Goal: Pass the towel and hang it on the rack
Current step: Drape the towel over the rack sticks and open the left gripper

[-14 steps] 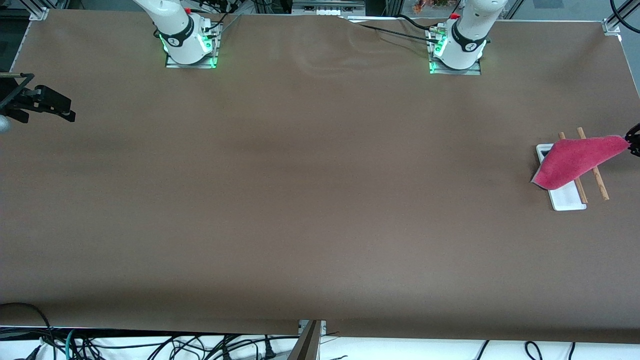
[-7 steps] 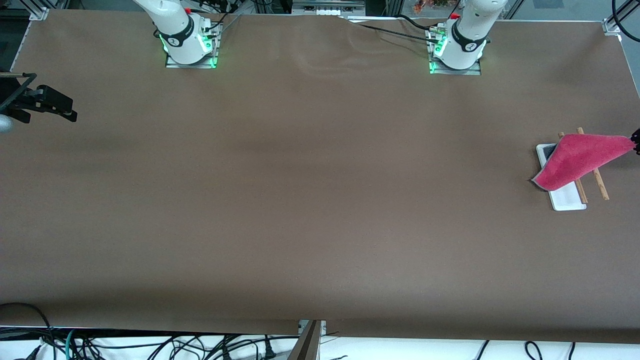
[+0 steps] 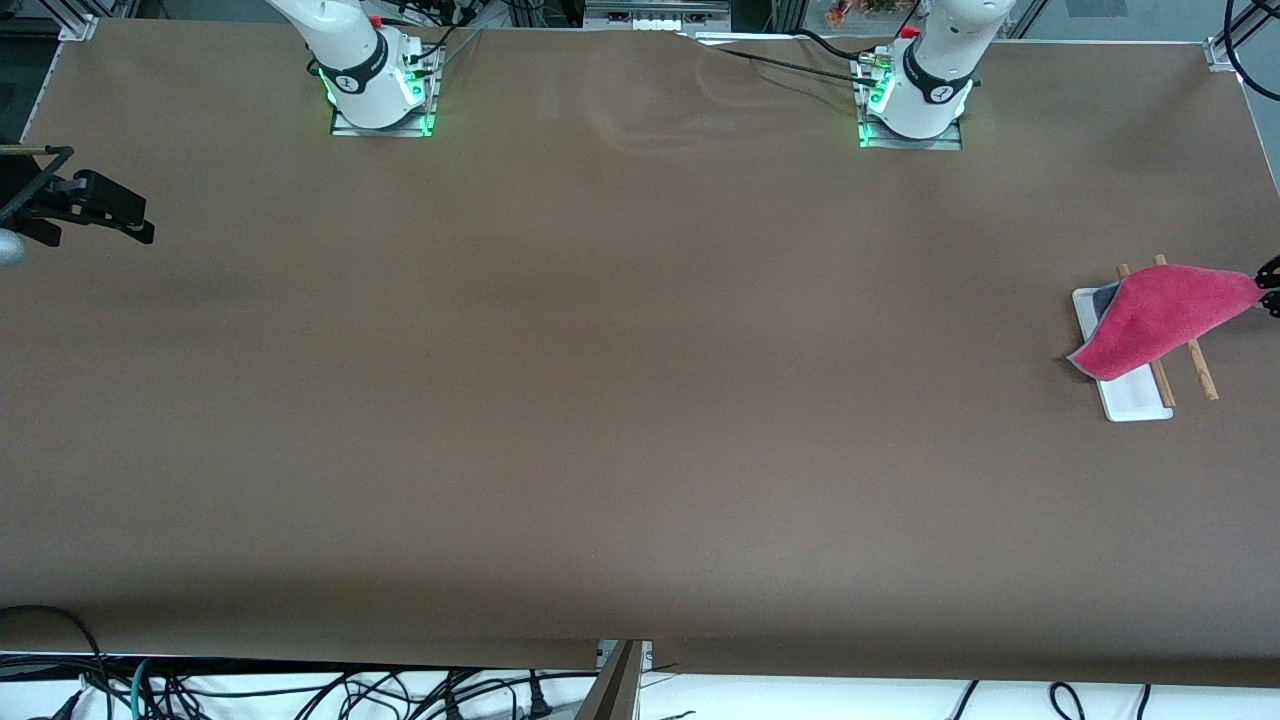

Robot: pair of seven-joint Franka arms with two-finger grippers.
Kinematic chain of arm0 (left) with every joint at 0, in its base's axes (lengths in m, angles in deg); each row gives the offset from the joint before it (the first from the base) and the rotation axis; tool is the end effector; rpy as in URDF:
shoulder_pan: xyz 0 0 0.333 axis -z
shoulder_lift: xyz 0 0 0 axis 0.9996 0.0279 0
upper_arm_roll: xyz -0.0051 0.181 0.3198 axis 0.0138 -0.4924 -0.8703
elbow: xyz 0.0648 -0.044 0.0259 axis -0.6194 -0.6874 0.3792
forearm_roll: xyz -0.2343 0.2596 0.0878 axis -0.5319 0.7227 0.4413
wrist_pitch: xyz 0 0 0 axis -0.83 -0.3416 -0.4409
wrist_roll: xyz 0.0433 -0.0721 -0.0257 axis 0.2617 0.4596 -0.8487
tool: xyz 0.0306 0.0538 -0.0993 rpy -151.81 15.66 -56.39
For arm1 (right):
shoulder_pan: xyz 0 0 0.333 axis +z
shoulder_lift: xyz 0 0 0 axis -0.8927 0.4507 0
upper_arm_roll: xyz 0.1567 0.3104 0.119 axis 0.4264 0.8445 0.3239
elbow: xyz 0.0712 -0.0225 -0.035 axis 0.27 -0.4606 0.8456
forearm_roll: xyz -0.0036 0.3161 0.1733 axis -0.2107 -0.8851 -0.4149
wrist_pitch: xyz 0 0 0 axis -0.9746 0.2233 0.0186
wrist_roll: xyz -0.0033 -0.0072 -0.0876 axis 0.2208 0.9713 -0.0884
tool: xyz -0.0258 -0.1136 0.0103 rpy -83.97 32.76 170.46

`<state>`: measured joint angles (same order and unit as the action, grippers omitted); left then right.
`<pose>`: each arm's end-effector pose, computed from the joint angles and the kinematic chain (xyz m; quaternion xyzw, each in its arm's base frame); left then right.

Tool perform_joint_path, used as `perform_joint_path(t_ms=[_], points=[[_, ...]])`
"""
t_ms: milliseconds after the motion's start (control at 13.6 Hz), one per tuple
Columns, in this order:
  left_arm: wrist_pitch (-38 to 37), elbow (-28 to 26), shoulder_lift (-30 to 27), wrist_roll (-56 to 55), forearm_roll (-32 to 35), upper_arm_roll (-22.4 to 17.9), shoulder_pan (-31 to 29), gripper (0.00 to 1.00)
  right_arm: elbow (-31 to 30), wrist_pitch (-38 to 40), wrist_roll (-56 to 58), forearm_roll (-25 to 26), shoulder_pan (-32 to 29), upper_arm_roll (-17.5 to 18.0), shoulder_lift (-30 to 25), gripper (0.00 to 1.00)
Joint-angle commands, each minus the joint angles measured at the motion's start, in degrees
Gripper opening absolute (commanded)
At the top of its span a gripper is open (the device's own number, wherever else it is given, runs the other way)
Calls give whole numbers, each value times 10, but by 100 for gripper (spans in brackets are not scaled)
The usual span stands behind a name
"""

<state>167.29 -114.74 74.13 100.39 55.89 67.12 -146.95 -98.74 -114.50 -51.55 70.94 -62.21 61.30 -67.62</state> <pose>0.4719 0.4955 0.3158 0.8584 -0.4416 0.0060 0.2610 0.5336 -0.0121 0.6638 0.9990 0.0292 -0.0325 0.0121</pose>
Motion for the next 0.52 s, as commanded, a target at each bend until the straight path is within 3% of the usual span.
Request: perform_joint_path(t_ms=[0, 443], points=[[-7, 28, 5, 7, 3, 2, -3, 100, 1, 3, -3, -4, 1, 2, -3, 100], [-8, 77, 5, 8, 2, 7, 12, 100, 1, 2, -3, -4, 1, 2, -2, 100]])
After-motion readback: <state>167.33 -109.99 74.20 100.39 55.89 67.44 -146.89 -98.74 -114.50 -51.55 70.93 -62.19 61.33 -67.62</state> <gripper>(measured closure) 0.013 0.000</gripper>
